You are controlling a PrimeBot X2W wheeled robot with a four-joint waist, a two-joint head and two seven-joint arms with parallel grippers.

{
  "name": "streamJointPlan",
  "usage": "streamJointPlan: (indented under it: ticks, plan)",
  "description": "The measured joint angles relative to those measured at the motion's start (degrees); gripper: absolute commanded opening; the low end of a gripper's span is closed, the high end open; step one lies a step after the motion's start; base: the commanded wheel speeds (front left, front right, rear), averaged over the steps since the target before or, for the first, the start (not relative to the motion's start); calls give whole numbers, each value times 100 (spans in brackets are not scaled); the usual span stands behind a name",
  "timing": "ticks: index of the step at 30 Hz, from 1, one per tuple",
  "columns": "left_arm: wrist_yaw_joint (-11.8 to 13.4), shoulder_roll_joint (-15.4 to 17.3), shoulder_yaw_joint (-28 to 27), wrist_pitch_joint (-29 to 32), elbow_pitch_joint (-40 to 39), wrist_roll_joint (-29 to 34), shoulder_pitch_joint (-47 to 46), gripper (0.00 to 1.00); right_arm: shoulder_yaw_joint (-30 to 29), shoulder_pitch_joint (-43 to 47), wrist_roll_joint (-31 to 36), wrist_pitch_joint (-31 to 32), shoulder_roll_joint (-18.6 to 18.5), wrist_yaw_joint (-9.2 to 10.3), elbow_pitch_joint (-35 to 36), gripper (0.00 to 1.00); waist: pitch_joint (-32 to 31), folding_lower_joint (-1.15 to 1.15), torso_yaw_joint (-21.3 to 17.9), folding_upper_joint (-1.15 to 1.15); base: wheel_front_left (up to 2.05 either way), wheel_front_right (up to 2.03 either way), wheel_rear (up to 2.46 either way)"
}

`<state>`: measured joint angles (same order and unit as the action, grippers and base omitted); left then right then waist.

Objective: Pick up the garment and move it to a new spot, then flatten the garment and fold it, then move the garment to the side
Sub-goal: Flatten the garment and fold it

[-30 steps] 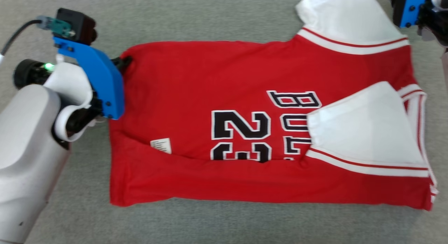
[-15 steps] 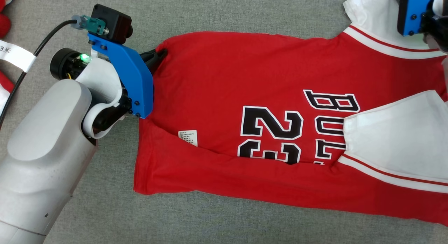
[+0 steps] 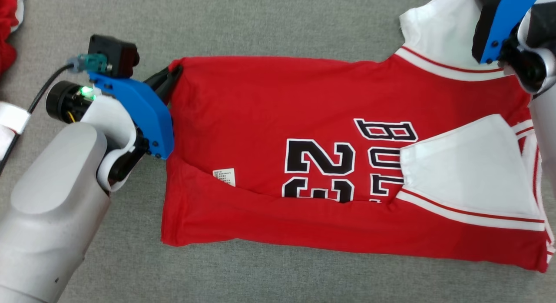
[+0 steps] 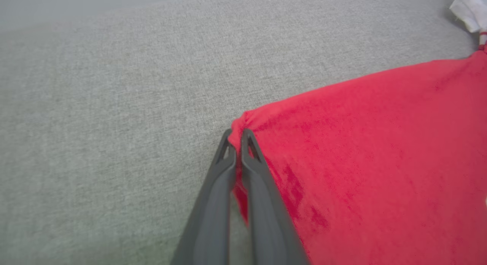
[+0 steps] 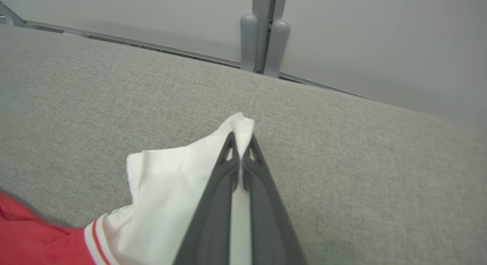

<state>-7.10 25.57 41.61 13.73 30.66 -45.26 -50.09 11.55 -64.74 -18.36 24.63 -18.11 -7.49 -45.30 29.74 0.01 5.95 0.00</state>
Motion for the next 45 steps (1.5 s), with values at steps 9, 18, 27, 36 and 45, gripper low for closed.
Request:
streamJointPlan:
  ticks: [9,18,27,36,45]
  plan:
    - [-2,160,191,-1139,-62,202,722,0,616,1028,-1025,-129,-442,0,873,0,-671,-1,-264,0,0,0,0]
    - [-10,448,415,-2052,-88,517,1369,0,642,2303,-1583,11,-946,0,1923,0,-1264,-2,-543,0,0,0,0]
    - [100,571,594,-2530,98,768,1847,0,256,3459,-1648,260,-913,0,2601,0,-1614,-2,-726,0,0,0,0]
    - [177,617,653,-2683,319,810,2068,0,2,4114,-1607,460,-750,0,3045,0,-1772,-2,-784,0,0,0,0]
    - [227,522,695,-2755,637,862,2099,0,-89,4671,-1630,1026,-730,0,3473,0,-1805,-2,-813,0,0,0,0]
